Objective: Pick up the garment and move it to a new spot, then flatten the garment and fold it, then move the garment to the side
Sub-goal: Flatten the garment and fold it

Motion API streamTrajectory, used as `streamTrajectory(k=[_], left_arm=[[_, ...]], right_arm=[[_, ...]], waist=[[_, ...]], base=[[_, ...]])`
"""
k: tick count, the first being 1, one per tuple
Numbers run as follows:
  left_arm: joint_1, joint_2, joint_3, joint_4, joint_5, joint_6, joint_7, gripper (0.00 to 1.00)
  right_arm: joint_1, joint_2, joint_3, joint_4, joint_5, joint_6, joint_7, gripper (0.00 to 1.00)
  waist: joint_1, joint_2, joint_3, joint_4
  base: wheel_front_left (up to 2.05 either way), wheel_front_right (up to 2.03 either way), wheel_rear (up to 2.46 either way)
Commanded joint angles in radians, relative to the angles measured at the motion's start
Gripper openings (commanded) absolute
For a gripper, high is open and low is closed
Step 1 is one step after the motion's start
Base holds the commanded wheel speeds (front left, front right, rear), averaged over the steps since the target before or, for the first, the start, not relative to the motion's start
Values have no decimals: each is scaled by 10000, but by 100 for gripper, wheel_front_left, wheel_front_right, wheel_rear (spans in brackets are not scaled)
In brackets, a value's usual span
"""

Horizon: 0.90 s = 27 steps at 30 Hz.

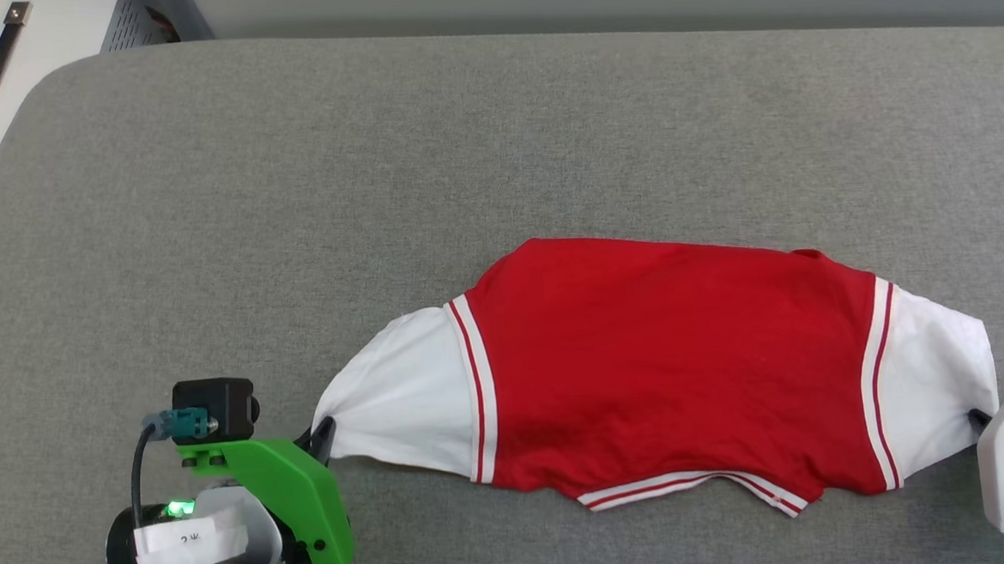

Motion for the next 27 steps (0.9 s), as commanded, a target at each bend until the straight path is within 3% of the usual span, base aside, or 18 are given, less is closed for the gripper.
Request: streamTrajectory(k=[1, 7, 14, 27], left_arm=[[-100, 111, 73, 23, -16, -64, -90, 0], [-110, 280, 306, -111, -94, -145, -348, 0], [-723, 770, 838, -769, -301, -386, -464, 0], [-2761, 1563, 1738, -1835, -268, -540, -701, 0]], right_arm=[[187, 22, -18, 92, 55, -7, -20, 0], [349, -370, -264, -868, 416, -7, -286, 0], [-123, -1308, -1009, -2407, 1435, -7, -220, 0], [-2942, -2208, -1063, -3646, 2245, -7, -98, 0]], waist=[[0, -1, -275, -134], [0, -1, -938, -430], [0, -1, -1694, -752], [0, -1, -1988, -1373]], base=[[0, 0, 0], [0, 0, 0], [0, 0, 0], [0, 0, 0]])
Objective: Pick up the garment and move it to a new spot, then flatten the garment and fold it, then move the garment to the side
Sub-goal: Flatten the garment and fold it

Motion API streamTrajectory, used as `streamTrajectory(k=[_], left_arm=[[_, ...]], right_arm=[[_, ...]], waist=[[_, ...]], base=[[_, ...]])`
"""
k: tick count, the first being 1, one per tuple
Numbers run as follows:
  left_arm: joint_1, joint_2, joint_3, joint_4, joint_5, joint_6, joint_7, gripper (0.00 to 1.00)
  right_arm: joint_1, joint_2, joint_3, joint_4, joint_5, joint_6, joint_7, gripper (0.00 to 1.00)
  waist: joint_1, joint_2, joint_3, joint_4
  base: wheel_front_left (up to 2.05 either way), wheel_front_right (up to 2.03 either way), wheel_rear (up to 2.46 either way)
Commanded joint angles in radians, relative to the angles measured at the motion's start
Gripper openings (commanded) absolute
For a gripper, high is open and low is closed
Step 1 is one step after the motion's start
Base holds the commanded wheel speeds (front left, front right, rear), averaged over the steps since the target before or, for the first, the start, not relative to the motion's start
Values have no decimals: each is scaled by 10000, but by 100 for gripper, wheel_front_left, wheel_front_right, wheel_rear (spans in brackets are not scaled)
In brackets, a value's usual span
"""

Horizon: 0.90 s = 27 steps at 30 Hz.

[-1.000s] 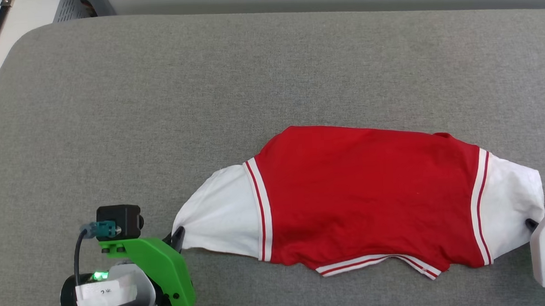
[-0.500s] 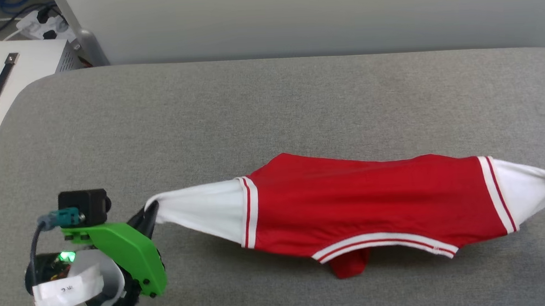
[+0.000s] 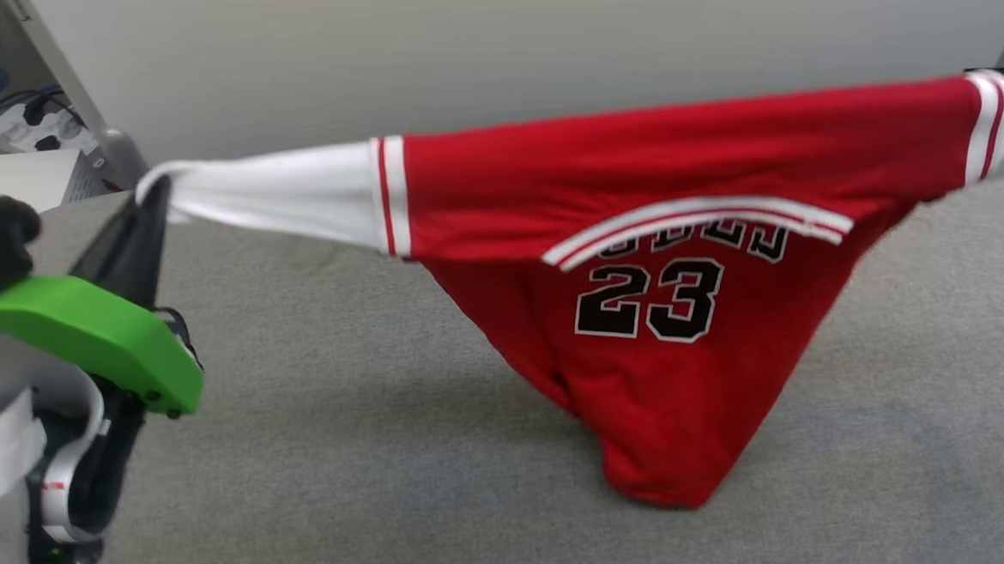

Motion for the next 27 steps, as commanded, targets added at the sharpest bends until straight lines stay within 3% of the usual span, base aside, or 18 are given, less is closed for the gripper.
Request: streamTrajectory(k=[1, 14, 27], left_arm=[[-286, 162, 142, -38, 90, -58, -105, 0], [-2913, 962, 277, 763, -51, -884, -460, 0], [-8201, 1400, -486, 3528, 366, -1805, -1352, 0]], right_arm=[[-339, -77, 32, -28, 68, -17, -26, 0], [-2919, -417, 1111, 906, -19, -17, -795, 0], [-7798, -137, 2739, 3337, -775, -17, -2110, 0]], waist=[[-1, 0, 49, -132], [-1, 0, 1451, -147], [-1, 0, 4398, -63]], base=[[0, 0, 0], [0, 0, 0], [0, 0, 0]])
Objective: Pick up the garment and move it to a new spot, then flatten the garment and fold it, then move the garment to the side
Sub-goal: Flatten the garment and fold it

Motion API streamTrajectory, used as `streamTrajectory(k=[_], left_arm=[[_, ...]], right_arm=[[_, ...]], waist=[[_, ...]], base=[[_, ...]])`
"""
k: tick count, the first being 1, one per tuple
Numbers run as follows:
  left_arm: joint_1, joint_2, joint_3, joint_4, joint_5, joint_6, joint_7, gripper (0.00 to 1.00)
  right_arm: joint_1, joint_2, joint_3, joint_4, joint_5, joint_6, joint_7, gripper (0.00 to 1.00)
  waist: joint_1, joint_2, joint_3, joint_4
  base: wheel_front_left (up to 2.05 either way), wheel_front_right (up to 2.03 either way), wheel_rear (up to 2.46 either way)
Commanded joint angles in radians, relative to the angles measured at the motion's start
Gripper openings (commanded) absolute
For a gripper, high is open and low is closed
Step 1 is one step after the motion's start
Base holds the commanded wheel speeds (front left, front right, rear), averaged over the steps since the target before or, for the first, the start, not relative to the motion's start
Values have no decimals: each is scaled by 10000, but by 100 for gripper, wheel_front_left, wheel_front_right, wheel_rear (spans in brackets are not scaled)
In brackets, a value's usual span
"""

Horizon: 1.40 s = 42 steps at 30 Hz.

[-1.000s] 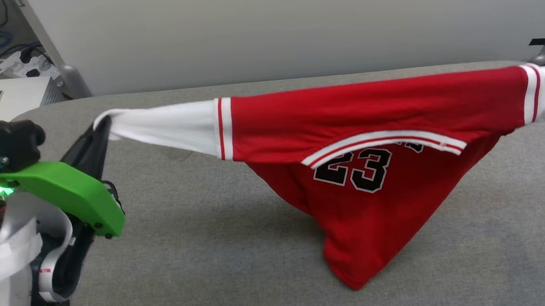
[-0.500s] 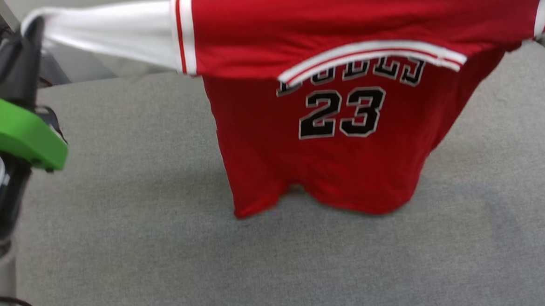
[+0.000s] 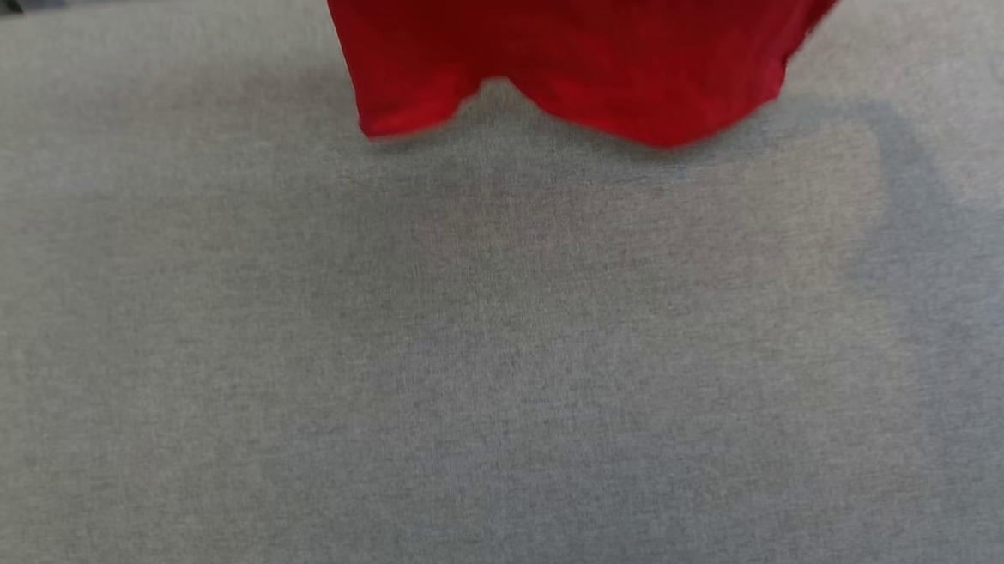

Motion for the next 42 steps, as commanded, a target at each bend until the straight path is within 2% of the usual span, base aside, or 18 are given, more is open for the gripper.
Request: streamTrajectory(k=[1, 7, 8, 9, 13, 17, 24, 31, 36, 42], left_arm=[[-699, 99, -55, 363, 144, -68, -227, 0], [-3323, 29, -439, 2074, 593, -209, -1141, 0], [-3811, 21, -478, 2397, 676, -228, -1378, 0], [-4938, -22, -512, 3263, 846, -260, -2101, 0], [-5860, -183, -674, 4573, 991, -312, -3156, 0], [-5861, -304, -943, 5347, 981, -371, -3920, 0], [-4312, -461, -1439, 5903, 502, -435, -4782, 0], [-1612, -489, -1585, 5951, -194, -446, -5116, 0], [527, -531, -1557, 5917, -674, -412, -4993, 0], [2855, -526, -1571, 5536, -1166, -194, -4361, 0]], right_arm=[[-593, 161, 124, 342, -119, -17, -202, 0], [-3067, 795, 548, 1895, -676, -17, -1143, 0], [-3512, 914, 596, 2192, -803, -17, -1350, 0], [-4581, 1257, 550, 2995, -1150, -17, -2019, 0], [-5505, 1742, 506, 4162, -1559, -17, -2941, 0], [-5620, 1985, 784, 4886, -1587, -17, -3590, 0], [-4535, 2076, 1492, 5535, -961, -17, -4099, 0], [-2084, 1752, 2241, 5451, 73, -17, -4021, 0], [-176, 1374, 2583, 5278, 804, -17, -3715, 0], [1929, 855, 2844, 4770, 1658, -17, -3008, 0]], waist=[[-1, 0, 1410, 57], [-1, 0, 2579, 35], [-1, 0, 2781, 27], [-1, 0, 3235, 4], [-1, 0, 3513, 82], [-1, 0, 3564, 170], [-1, 0, 3237, 324], [-1, 0, 2275, 341], [-1, 0, 1427, 302], [-1, 0, 510, 290]], base=[[0, 0, 0], [0, 0, 0], [0, 0, 0], [0, 0, 0], [0, 0, 0], [0, 0, 0], [0, 0, 0], [0, 0, 0], [0, 0, 0], [0, 0, 0]])
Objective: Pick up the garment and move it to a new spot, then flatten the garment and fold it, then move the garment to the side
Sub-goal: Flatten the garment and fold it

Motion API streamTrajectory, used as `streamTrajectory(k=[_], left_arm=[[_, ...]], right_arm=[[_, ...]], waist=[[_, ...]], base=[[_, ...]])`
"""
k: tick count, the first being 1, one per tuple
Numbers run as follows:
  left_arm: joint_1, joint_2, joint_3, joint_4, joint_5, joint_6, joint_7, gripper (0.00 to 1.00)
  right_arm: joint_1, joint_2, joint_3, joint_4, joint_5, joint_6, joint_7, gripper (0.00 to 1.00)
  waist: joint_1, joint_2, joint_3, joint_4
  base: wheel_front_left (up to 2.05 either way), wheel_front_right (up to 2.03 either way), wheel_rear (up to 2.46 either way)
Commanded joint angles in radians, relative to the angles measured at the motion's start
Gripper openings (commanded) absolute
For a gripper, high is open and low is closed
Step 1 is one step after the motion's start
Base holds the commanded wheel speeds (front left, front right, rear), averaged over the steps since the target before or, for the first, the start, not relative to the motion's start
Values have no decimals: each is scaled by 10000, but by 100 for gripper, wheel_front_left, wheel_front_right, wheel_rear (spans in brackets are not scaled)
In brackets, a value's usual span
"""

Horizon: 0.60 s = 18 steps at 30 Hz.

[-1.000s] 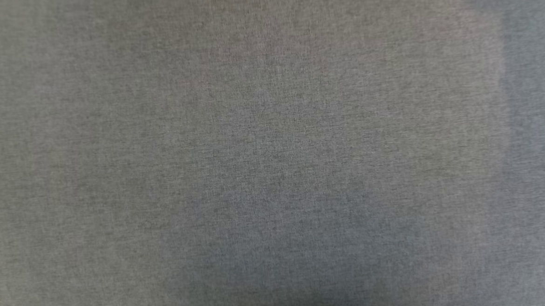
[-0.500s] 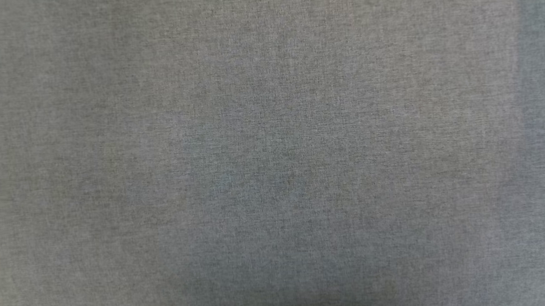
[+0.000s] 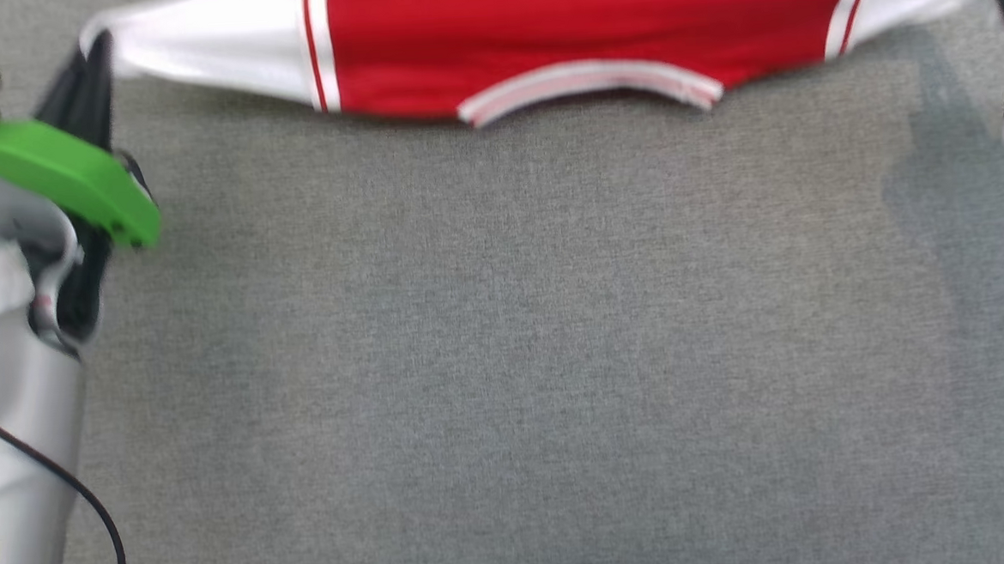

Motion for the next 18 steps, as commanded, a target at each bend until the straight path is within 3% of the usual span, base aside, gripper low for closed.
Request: streamTrajectory(k=[1, 18], left_arm=[[488, 90, 70, -133, -128, 155, 151, 0], [5405, 534, -323, -2993, -1419, 1048, 3307, 0]], right_arm=[[433, -235, -26, -88, 180, -21, 151, 0], [4967, -859, -848, -1583, 1334, -21, 2154, 0]], waist=[[1, 0, -835, -24], [1, 0, -3128, 21]], base=[[0, 0, 0], [0, 0, 0]])
